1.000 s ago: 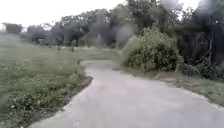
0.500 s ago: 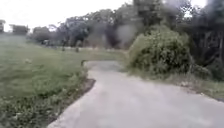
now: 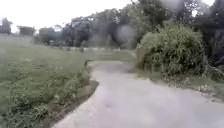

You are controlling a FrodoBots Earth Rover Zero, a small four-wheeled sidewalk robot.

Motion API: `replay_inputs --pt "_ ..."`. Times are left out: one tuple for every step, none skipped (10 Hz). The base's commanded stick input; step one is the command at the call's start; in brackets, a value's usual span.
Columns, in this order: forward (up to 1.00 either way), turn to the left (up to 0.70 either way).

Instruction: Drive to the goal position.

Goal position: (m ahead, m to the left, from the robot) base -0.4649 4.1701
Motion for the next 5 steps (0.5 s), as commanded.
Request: replay_inputs --pt "1.00 -0.36" --pt "1.00 -0.38" --pt "1.00 -0.36" --pt "1.00 0.00" --pt "1.00 0.00"
